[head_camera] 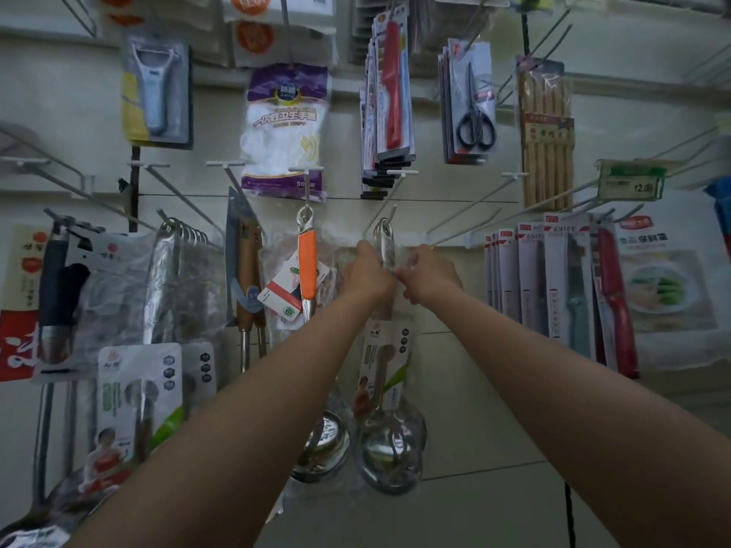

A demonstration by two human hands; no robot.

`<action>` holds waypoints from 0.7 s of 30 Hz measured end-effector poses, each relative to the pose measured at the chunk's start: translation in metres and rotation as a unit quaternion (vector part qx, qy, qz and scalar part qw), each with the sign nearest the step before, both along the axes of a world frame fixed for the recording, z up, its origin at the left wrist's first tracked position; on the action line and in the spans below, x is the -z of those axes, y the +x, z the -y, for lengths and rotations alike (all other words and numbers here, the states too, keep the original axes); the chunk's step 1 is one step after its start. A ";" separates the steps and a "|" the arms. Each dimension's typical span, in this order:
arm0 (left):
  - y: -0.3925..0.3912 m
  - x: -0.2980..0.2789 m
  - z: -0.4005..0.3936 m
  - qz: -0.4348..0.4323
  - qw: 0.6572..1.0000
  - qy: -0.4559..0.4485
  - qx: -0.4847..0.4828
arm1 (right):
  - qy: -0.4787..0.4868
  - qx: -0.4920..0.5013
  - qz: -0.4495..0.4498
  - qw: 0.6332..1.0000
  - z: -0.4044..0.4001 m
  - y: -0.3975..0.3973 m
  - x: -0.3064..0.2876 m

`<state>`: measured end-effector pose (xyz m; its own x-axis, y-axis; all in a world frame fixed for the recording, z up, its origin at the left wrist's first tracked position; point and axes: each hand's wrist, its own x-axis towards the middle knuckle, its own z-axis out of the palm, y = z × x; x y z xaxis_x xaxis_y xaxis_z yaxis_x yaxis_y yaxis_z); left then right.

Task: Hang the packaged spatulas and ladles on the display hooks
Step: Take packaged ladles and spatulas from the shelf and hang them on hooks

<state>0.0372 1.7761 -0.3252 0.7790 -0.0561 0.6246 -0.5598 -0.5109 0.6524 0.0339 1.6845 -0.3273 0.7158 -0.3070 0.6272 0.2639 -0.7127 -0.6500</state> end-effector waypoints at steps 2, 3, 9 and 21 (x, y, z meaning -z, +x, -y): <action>0.001 -0.001 0.000 -0.005 1.000 0.014 -0.010 | -0.008 0.001 -0.016 1.000 -0.002 -0.001 0.004; -0.002 0.000 0.000 -0.003 0.999 0.024 -0.024 | -0.021 0.002 -0.025 0.999 -0.003 -0.002 0.006; -0.031 0.033 0.011 0.228 0.957 0.132 -0.125 | -0.079 -0.016 -0.055 0.995 0.008 -0.024 0.028; -0.080 0.083 0.035 0.149 0.953 0.262 -0.038 | -0.105 -0.023 -0.064 0.992 0.035 -0.088 0.069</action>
<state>-0.0432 1.7415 -0.4085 0.5854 -0.3719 0.7204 -0.6289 -0.7691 0.1140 -0.0546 1.6491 -0.3961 0.8035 -0.1442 0.5775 0.2246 -0.8251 -0.5185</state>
